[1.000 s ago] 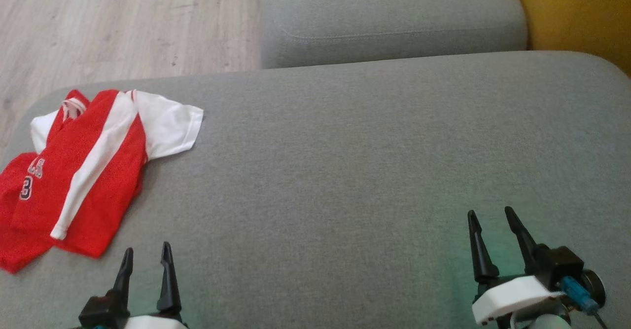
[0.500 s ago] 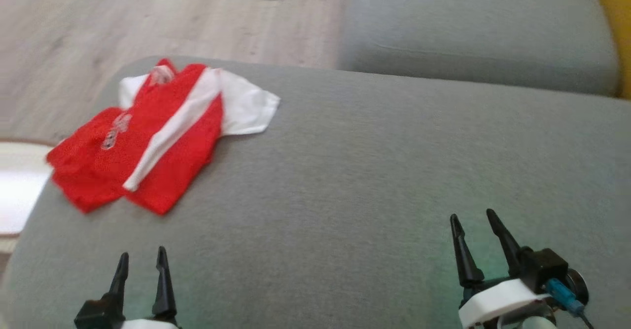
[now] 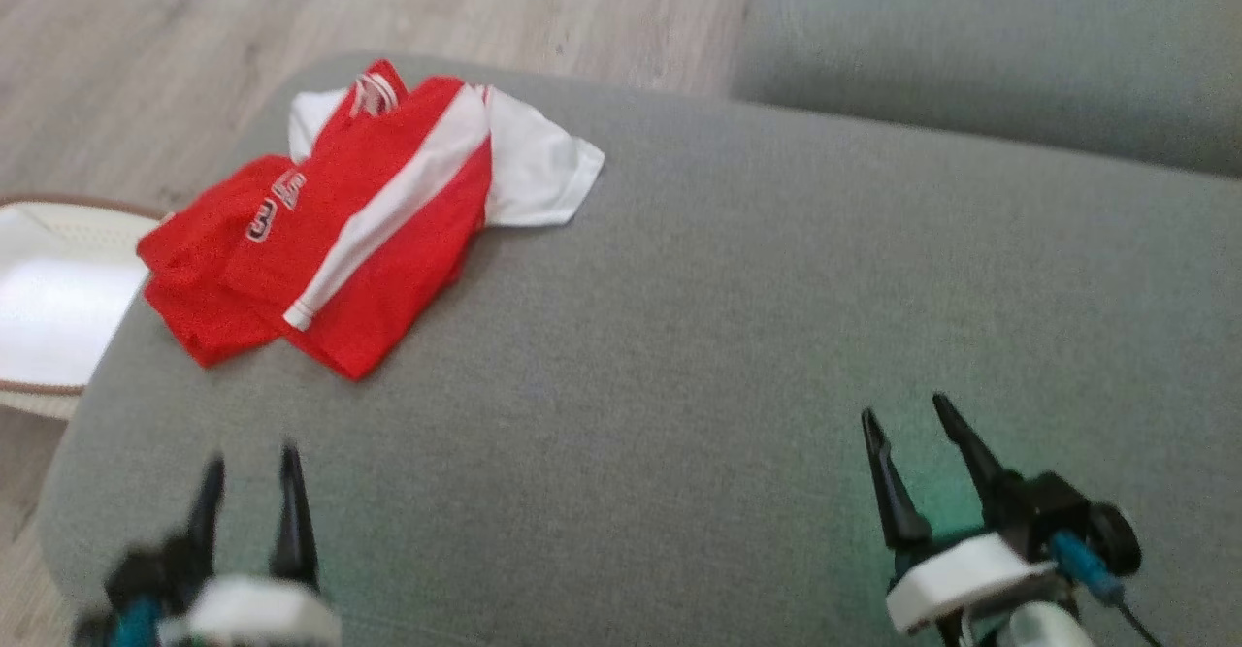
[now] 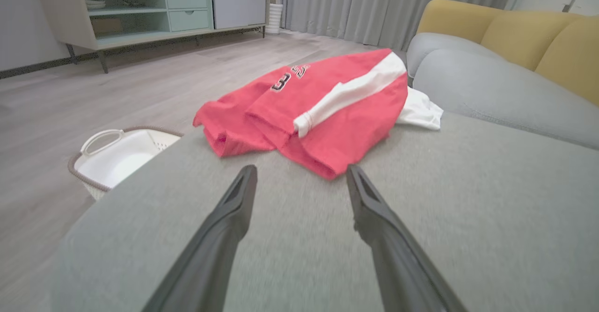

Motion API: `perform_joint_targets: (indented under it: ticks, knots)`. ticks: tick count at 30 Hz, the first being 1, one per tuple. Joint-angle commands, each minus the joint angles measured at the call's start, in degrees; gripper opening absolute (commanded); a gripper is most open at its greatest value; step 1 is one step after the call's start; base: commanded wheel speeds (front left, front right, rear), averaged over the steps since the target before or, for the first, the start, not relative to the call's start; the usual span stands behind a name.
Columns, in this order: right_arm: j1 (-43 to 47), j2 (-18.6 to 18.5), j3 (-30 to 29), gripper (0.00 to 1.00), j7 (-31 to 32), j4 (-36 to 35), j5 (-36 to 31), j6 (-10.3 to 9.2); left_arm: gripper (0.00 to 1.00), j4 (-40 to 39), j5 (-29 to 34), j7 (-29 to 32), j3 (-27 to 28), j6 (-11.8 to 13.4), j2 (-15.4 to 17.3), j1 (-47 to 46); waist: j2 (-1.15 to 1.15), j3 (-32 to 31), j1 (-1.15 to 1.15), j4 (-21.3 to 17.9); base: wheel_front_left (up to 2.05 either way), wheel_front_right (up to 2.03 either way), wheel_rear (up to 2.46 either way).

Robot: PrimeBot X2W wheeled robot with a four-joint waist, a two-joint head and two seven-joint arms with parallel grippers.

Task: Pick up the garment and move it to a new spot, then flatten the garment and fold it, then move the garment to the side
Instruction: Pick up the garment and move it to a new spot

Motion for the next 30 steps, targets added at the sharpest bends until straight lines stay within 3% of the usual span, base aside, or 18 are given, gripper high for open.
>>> perform_joint_targets:
  ticks: [1, 6, 9, 15, 21, 25, 26, 28, 29, 30]
  knots:
    - [-4.4, -0.5, 1.0, 1.00, -0.8, -2.1, -1.2, 0.44, 1.00, -2.9, -0.8, 0.6, 1.0, -0.5, 2.5, -7.4, 0.00, 4.1, 0.00, -1.1, 0.00, 0.00, 0.00]
    - [-8.3, -0.5, 0.1, 1.00, -0.8, -2.9, -4.7, 0.44, 1.00, -3.5, -3.4, 5.6, -2.3, -1.3, 7.6, -19.3, 0.00, 11.1, 0.00, -2.1, 0.00, 0.00, 0.00]
    - [-10.3, -1.1, -0.2, 1.00, -0.8, -3.3, -6.1, 0.44, 1.00, -2.3, -6.4, 9.2, -7.7, -1.4, 11.6, -26.8, 0.00, 14.7, 0.00, -2.5, 0.00, 0.00, 0.00]
    - [-12.8, -2.7, 0.0, 1.00, -0.8, -3.7, -7.5, 0.44, 1.00, 6.8, -14.5, 15.4, -17.2, -1.4, 18.2, -39.3, 0.00, 19.2, 0.00, -4.0, 0.00, 0.00, 0.00]
    - [-14.2, -3.4, 1.5, 1.00, -0.8, -4.2, -7.8, 0.44, 1.00, 18.8, -19.4, 19.0, -23.4, -1.4, 20.4, -46.2, 0.00, 21.5, 0.00, -6.7, 0.00, 0.00, 0.00]
    - [-14.2, -3.4, 1.9, 1.00, -0.8, -4.4, -7.8, 0.44, 1.00, 23.7, -21.2, 18.7, -24.9, -1.4, 20.0, -48.1, 0.00, 22.0, 0.00, -7.8, 0.00, 0.00, 0.00]
    - [-14.1, -3.3, 1.9, 1.00, -0.8, -4.5, -7.8, 0.44, 0.73, 24.8, -21.6, 18.5, -25.6, -1.4, 19.9, -48.5, 0.00, 22.0, 0.00, -8.1, 0.00, 0.00, 0.00]
    - [-13.9, -3.2, 1.8, 1.00, -0.8, -4.5, -7.8, 0.44, 0.33, 26.3, -22.7, 18.0, -27.4, -1.4, 19.6, -49.1, 0.00, 21.9, 0.00, -8.5, 0.00, 0.00, 0.00]
    - [-13.8, -3.2, 1.8, 1.00, -0.8, -4.5, -7.7, 0.44, 0.00, 26.8, -23.3, 17.7, -28.4, -1.4, 19.6, -49.2, 0.00, 21.7, 0.00, -8.7, 0.00, 0.00, 0.00]
    - [-13.6, -3.1, 1.7, 1.00, -0.8, -4.5, -7.7, 0.44, 0.00, 27.3, -24.0, 17.4, -29.1, -1.4, 19.6, -49.3, 0.00, 21.5, 0.00, -8.8, 0.00, 0.00, 0.00]
